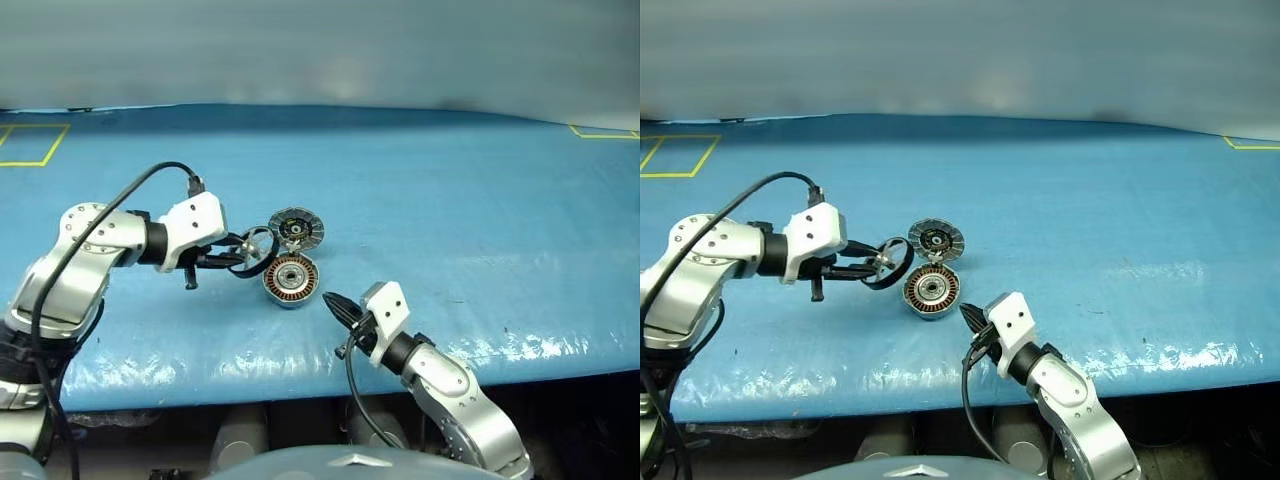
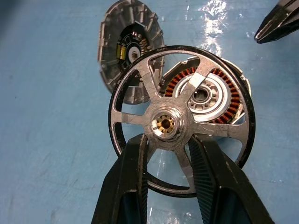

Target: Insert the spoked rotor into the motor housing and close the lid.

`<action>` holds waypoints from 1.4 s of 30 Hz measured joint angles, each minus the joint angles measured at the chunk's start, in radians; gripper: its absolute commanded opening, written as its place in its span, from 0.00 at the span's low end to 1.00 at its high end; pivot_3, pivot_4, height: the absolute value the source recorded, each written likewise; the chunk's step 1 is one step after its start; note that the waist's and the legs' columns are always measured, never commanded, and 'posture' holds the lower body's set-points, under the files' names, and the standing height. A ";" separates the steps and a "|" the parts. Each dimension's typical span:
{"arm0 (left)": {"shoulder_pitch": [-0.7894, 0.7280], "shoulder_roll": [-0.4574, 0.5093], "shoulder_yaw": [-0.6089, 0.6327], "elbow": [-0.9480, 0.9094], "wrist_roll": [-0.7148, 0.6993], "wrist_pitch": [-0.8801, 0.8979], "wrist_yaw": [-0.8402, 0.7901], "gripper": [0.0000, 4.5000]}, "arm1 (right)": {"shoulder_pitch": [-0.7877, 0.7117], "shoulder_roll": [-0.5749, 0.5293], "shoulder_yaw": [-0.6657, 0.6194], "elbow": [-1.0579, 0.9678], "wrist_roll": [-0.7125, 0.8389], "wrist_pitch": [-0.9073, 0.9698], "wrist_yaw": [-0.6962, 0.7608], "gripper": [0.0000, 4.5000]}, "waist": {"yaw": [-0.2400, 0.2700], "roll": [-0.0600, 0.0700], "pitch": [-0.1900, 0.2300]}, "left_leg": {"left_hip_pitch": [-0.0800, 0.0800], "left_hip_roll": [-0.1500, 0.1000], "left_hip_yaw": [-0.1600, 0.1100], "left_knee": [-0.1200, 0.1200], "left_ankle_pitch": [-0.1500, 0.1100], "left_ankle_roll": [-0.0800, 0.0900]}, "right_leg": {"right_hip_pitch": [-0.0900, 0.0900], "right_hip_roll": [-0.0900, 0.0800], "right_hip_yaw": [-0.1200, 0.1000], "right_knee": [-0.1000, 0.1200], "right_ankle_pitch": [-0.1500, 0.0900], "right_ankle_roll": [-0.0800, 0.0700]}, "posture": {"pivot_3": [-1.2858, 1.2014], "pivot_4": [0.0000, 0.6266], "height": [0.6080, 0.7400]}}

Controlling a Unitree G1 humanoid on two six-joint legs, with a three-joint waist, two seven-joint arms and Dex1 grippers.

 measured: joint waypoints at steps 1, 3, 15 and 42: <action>-0.008 -0.005 -0.027 -0.006 0.000 0.001 0.000 0.23 | 0.000 -0.002 0.002 0.010 -0.009 -0.007 -0.001 0.00 | 0.001 0.000 0.000 | 0.000 0.000 0.000 0.000 0.000 0.000 | 0.000 0.000 0.000 0.000 0.000 0.000 | 0.52 0.24 1.00; -0.027 -0.013 -0.071 -0.007 0.005 0.001 0.002 0.23 | -0.003 0.002 0.006 0.021 -0.017 -0.012 -0.005 0.00 | 0.001 0.000 0.000 | 0.000 0.000 0.000 0.000 0.000 0.000 | 0.000 0.000 0.000 0.000 0.000 0.000 | 0.52 0.24 1.00; -0.143 -0.110 -0.238 0.089 0.078 -0.055 0.030 0.23 | -0.013 0.033 0.008 0.027 -0.045 -0.016 -0.016 0.00 | 0.002 0.000 0.000 | 0.000 0.000 0.000 0.000 0.000 0.000 | 0.000 0.001 0.000 0.000 0.000 0.000 | 0.52 0.24 1.00; -0.144 -0.138 -0.284 0.192 0.205 -0.114 0.055 0.23 | -0.007 0.040 0.007 0.045 -0.068 -0.026 -0.035 0.00 | 0.003 0.000 0.000 | 0.000 0.000 0.000 0.000 0.000 0.000 | 0.000 0.001 0.001 0.000 0.000 0.000 | 0.52 0.24 1.00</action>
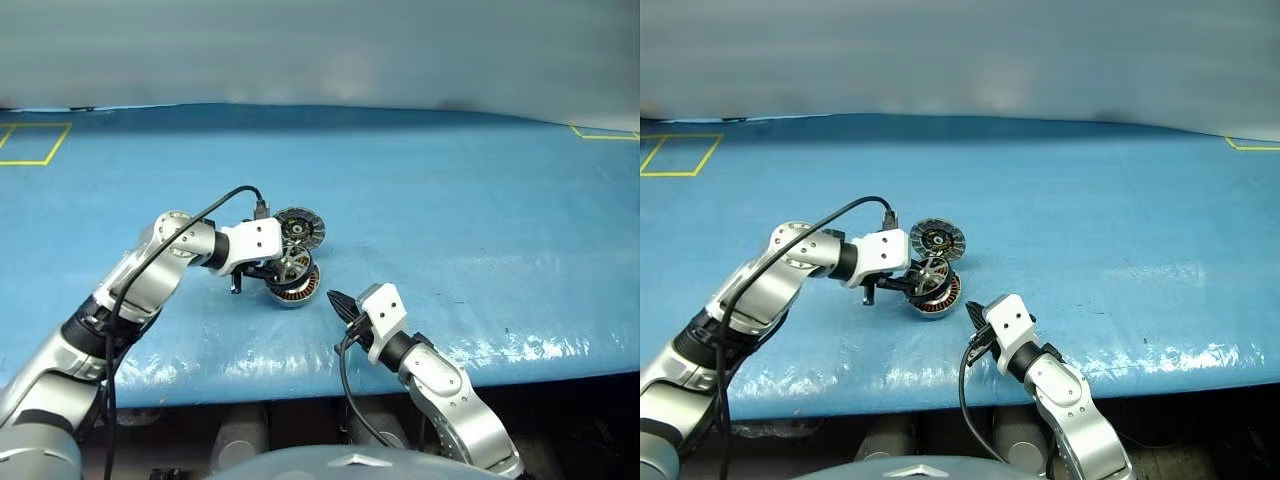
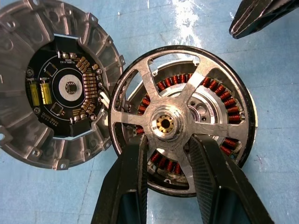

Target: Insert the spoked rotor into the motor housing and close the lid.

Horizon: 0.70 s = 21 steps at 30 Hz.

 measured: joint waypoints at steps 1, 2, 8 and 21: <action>0.000 -0.001 0.000 0.000 0.000 0.000 0.000 0.23 | 0.000 0.000 0.000 0.000 -0.001 0.000 0.000 0.00 | 0.000 0.000 0.000 | 0.000 0.000 0.000 0.000 0.000 0.000 | 0.000 0.000 0.000 0.000 0.000 0.000 | 0.52 0.24 1.00; 0.001 -0.002 0.000 0.000 0.000 0.000 0.000 0.23 | 0.000 0.000 0.001 0.000 -0.001 0.000 0.000 0.00 | -0.001 0.000 0.000 | 0.000 0.000 0.000 0.000 0.000 0.000 | 0.000 0.000 0.000 0.000 0.000 0.000 | 0.52 0.24 1.00; 0.006 -0.002 -0.011 0.000 0.001 0.000 0.001 0.23 | -0.009 0.000 0.001 0.009 -0.002 0.001 0.000 0.00 | -0.001 0.000 0.000 | 0.000 0.000 0.000 0.000 0.000 0.000 | 0.000 0.000 0.000 0.000 0.000 0.000 | 0.52 0.24 1.00; 0.006 0.000 -0.013 0.000 0.011 -0.001 0.001 0.23 | -0.018 -0.008 0.009 0.020 -0.015 0.008 0.001 0.00 | -0.001 0.000 0.000 | 0.000 0.000 0.000 0.000 0.000 0.000 | 0.000 0.000 0.000 0.000 0.000 0.000 | 0.52 0.24 1.00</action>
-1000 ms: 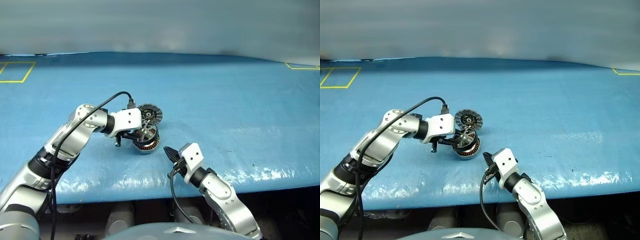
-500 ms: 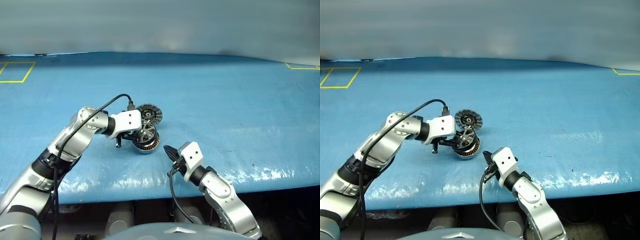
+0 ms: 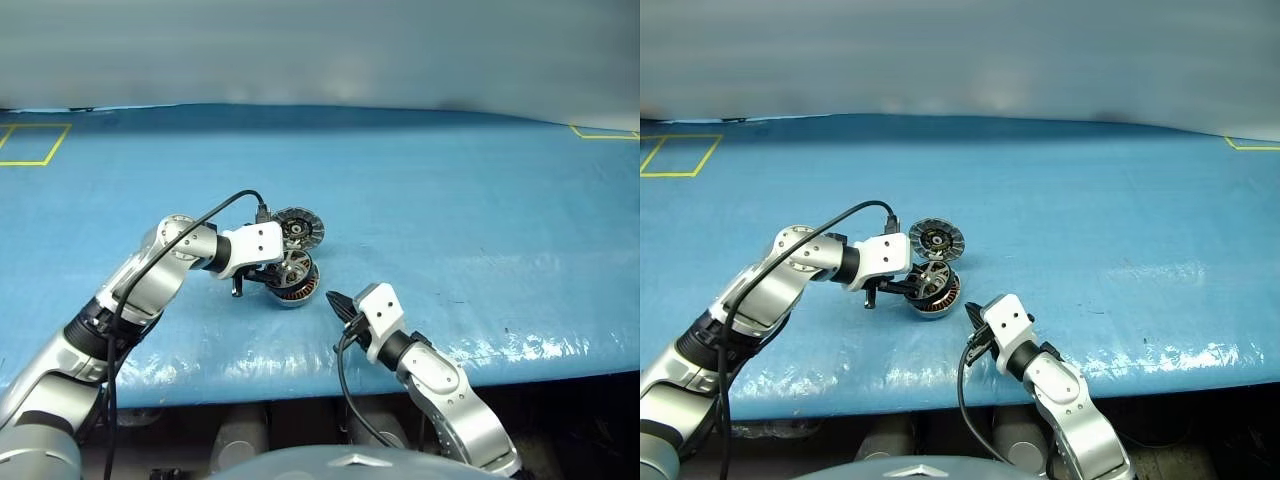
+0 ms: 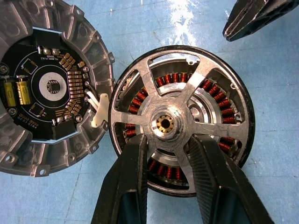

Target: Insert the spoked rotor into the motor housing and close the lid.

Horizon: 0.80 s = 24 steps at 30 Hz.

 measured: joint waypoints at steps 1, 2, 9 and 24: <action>0.000 0.000 -0.001 0.000 0.004 -0.001 0.000 0.23 | -0.001 -0.001 0.000 0.000 -0.004 0.005 0.000 0.00 | 0.000 0.000 0.000 | 0.000 0.000 0.000 0.000 0.000 0.000 | 0.000 0.000 0.000 0.000 0.000 0.000 | 0.52 0.24 1.00; 0.000 0.000 -0.001 0.000 0.009 -0.001 0.000 0.30 | 0.000 -0.002 0.000 0.001 -0.006 0.007 0.000 0.00 | 0.000 0.000 0.000 | 0.000 0.000 0.000 0.000 0.000 0.000 | 0.000 0.000 0.000 0.000 0.000 0.000 | 0.52 0.24 1.00; 0.000 -0.003 0.000 0.000 0.009 -0.001 -0.006 0.80 | -0.002 -0.001 0.001 0.001 -0.015 0.013 0.000 0.00 | 0.001 0.000 0.000 | 0.000 0.000 0.000 0.000 0.000 0.000 | 0.000 0.000 0.000 0.000 0.000 0.000 | 0.52 0.24 1.00; 0.061 -0.062 0.108 -0.078 -0.212 0.052 -0.035 0.57 | 0.004 0.000 -0.006 -0.003 -0.023 0.026 -0.003 0.00 | -0.001 0.000 0.000 | 0.001 0.000 0.000 0.000 0.000 0.000 | 0.000 0.000 0.000 0.001 0.000 0.000 | 0.52 0.24 1.00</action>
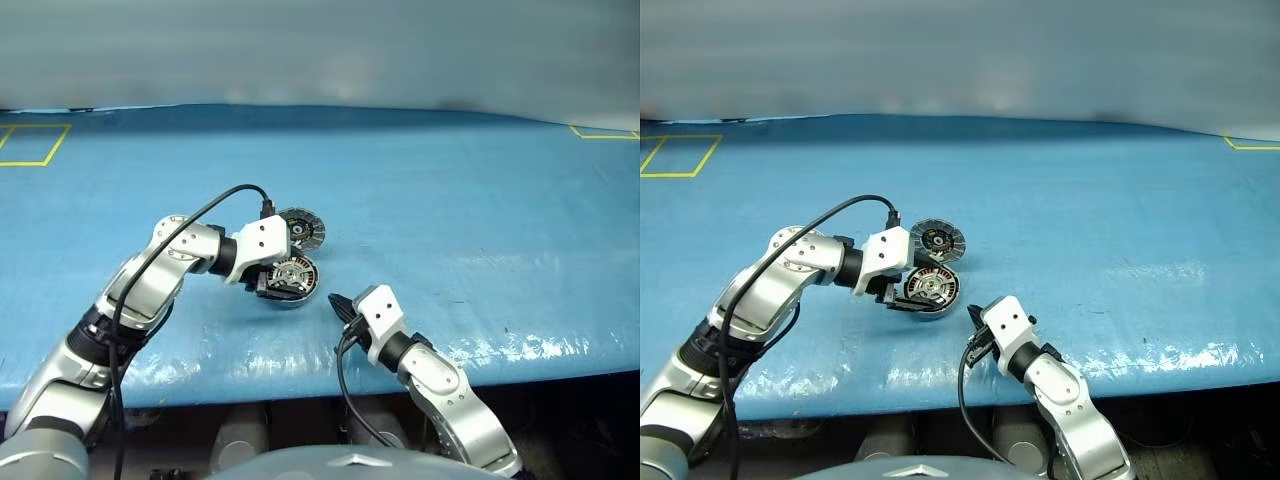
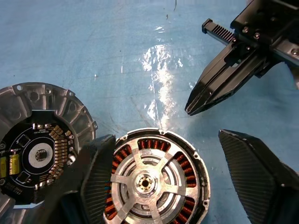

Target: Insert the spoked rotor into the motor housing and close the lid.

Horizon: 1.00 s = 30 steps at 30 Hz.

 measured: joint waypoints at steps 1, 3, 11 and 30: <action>0.015 -0.008 0.016 -0.003 -0.015 0.015 0.015 0.49 | -0.003 0.001 -0.006 -0.003 0.000 0.010 -0.002 0.00 | 0.001 0.000 0.000 | 0.000 0.000 0.000 0.000 0.000 0.000 | 0.000 0.000 0.000 0.000 0.000 0.000 | 0.52 0.24 1.00; 0.049 -0.030 0.056 -0.020 -0.042 0.037 0.054 0.34 | -0.023 0.004 -0.011 -0.010 0.000 0.039 -0.013 0.00 | 0.000 0.000 0.000 | 0.000 0.000 0.000 0.001 0.000 0.000 | 0.000 0.000 0.000 0.000 0.000 0.000 | 0.52 0.24 1.00; 0.266 -0.147 0.171 -0.122 -0.083 0.053 0.298 0.02 | -0.230 0.054 -0.084 -0.026 -0.066 0.336 -0.138 0.00 | 0.005 0.000 0.000 | 0.002 0.000 0.000 0.001 0.000 0.000 | 0.001 0.000 0.001 0.001 0.001 0.000 | 0.52 0.24 1.00; 0.722 -0.513 0.180 -0.109 -0.023 -0.453 0.623 0.02 | -0.893 -0.004 -0.109 0.549 -0.115 0.200 -0.030 0.00 | -0.005 0.001 0.000 | 0.003 0.000 0.004 -0.002 0.000 0.000 | 0.001 0.000 0.003 -0.001 0.006 -0.004 | 0.52 0.24 1.00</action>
